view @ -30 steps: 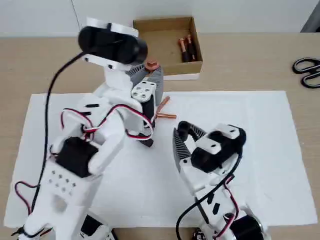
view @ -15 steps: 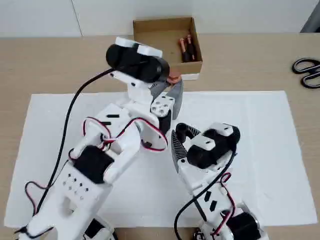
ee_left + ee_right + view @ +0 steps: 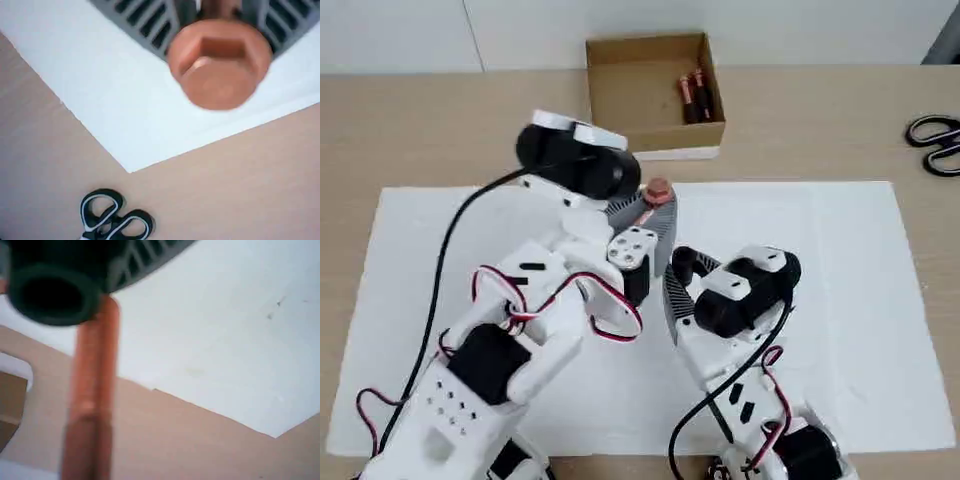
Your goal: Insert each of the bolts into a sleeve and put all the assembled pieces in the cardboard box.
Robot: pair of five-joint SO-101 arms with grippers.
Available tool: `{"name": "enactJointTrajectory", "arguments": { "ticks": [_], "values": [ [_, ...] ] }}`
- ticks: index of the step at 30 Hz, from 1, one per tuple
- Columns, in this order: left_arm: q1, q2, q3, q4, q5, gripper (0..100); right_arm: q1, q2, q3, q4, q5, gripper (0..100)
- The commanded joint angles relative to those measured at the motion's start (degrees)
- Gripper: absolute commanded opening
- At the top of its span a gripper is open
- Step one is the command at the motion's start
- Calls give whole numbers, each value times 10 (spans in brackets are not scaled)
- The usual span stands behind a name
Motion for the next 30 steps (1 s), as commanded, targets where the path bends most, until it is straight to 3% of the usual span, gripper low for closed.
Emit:
{"name": "enactJointTrajectory", "arguments": {
  "ticks": [1, 30],
  "values": [
    [6, -15, 5, -33, 8, 6, 1, -3, -4, -10, -4, 4],
    [-16, -16, -47, -29, 5, 6, 1, -4, -3, -10, -4, 4]
  ]
}}
